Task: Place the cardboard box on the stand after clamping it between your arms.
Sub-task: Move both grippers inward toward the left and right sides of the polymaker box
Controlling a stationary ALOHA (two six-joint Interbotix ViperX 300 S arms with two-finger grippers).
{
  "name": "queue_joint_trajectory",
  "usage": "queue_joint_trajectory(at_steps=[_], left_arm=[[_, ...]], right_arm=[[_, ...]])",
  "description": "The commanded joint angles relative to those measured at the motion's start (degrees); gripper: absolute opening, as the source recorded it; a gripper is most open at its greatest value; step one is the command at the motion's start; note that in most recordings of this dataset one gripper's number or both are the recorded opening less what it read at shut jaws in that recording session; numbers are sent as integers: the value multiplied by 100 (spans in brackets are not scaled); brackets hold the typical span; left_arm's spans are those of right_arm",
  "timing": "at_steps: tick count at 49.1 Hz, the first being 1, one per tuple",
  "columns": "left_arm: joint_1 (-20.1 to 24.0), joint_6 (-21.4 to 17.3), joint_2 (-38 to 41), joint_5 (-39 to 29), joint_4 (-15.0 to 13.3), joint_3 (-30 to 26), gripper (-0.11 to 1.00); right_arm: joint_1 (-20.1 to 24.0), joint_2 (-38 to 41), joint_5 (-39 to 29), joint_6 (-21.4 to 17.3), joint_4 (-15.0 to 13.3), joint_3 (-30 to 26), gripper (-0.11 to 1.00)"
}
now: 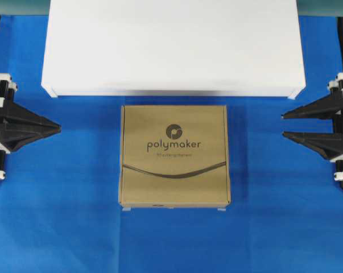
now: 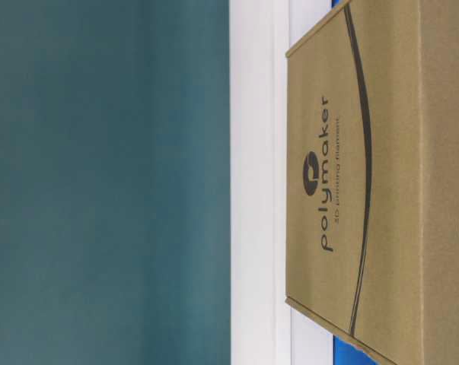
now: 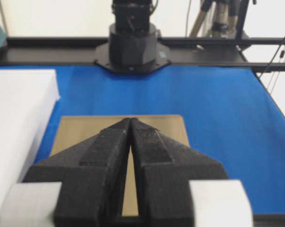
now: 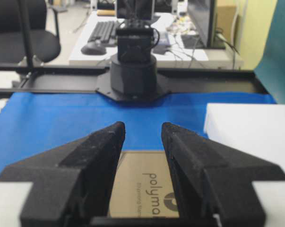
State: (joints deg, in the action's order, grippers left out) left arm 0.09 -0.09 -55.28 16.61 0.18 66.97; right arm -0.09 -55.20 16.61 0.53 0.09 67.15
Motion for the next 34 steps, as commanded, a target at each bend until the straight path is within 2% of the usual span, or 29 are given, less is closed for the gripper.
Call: queue_joint_trajectory(at_steps=[1,5,8,18,23,29,34], left_arm=[[18,97,141,-281,229,-237,5],[26,114,290,-835,229,-457,2],[26,114,422,-1310,237,-650,0],[26,26,984,-2997,246,-1406,0],[26,-53,1318,-3604,264,-1644,0],[26,-176,1688,-4140,264,-1846,0],[26,-246,1969,-4509,264,-2004,0]], right_arm=[[-26,35,26,-114,26,-70,14],[-35,35,-536,-167,290,-185,9],[-79,44,-1187,-229,352,-316,4],[-167,185,-3428,-272,343,-844,1],[-176,431,-4491,-264,325,-1090,1],[-176,809,-5370,-264,272,-1310,1],[-176,1143,-5845,-246,158,-1415,1]])
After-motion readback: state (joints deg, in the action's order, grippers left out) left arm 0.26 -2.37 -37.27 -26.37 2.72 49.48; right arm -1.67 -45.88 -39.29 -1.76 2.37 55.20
